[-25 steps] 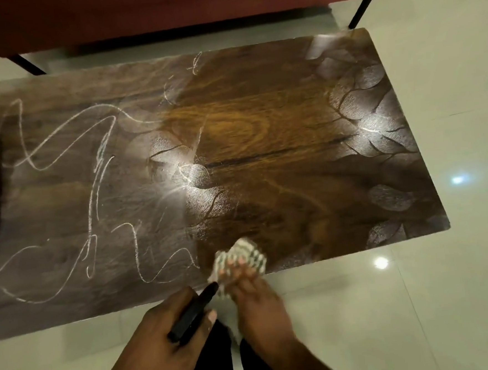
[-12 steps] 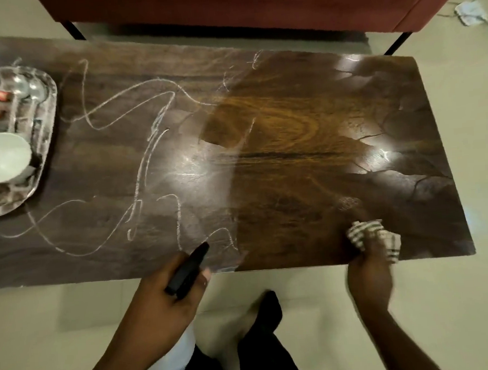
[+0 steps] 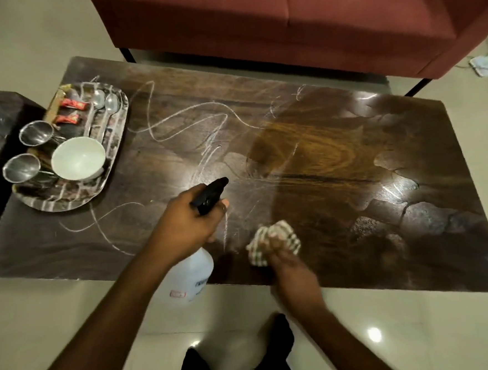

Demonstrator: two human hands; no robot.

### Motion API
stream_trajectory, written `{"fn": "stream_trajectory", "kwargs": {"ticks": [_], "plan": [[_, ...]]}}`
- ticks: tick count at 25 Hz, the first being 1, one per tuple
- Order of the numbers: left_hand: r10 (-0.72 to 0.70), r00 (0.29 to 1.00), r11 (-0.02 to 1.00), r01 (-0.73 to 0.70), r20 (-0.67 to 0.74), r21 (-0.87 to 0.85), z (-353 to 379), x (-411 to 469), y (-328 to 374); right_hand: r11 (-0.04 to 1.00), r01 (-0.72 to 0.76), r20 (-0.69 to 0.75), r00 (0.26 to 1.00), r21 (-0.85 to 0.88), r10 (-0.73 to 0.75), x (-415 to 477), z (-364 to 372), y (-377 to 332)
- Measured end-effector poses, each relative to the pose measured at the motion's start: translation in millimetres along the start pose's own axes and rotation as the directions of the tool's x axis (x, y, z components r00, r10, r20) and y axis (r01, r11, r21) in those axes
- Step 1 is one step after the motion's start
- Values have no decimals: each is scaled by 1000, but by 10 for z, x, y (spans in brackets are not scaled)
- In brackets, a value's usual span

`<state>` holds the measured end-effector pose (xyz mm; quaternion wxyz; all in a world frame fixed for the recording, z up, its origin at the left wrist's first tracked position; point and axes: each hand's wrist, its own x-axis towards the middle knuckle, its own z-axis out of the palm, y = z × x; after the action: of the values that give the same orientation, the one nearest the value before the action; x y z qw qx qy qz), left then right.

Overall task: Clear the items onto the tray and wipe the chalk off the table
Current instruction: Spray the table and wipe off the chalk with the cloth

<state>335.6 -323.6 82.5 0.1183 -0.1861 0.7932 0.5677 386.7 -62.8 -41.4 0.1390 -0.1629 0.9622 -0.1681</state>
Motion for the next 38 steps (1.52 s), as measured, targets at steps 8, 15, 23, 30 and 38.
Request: {"fn": "stream_trajectory", "kwargs": {"ticks": [8,15,23,30,38], "plan": [[92,995,993,-94,31,74,-351,559,124,878,-442,-163,867,186,471,231,-192,261],[-40,991,995,28,124,91,-590,-118,-110,920,387,92,920,-56,-381,44,152,-422],[-154,956,981,118,250,151,-422,-536,-396,967,-247,-121,960,61,253,314,-487,838],[-131,986,991,129,102,26,-317,-101,-82,910,-387,-177,895,151,410,730,-585,964],[-92,995,996,92,-36,-2,-313,736,510,905,-388,-179,891,175,417,1535,-928,1245]]}}
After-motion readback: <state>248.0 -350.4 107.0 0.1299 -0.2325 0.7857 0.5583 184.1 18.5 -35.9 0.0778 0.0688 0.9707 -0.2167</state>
